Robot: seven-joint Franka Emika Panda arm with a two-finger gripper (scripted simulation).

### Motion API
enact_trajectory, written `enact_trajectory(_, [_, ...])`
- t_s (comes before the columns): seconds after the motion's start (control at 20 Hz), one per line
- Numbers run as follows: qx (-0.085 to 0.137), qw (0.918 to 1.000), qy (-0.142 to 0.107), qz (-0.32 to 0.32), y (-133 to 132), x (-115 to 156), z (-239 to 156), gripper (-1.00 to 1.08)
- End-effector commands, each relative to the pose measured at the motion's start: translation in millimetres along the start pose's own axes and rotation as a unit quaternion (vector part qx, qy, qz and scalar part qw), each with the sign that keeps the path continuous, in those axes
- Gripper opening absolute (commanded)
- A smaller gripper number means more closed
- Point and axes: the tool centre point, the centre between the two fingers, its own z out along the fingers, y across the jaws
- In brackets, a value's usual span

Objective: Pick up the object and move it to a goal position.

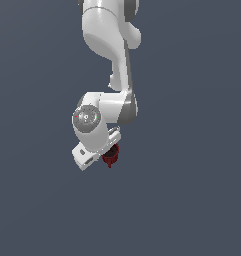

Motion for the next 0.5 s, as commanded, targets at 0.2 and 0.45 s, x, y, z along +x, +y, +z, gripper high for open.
enact_trajectory(0.2, [0.001, 1.0000, 0.000, -0.003, 0.7, -0.4, 2.5, 0.28])
enact_trajectory(0.45, [0.001, 1.0000, -0.001, -0.004, 0.5, -0.5, 20.5, 0.28])
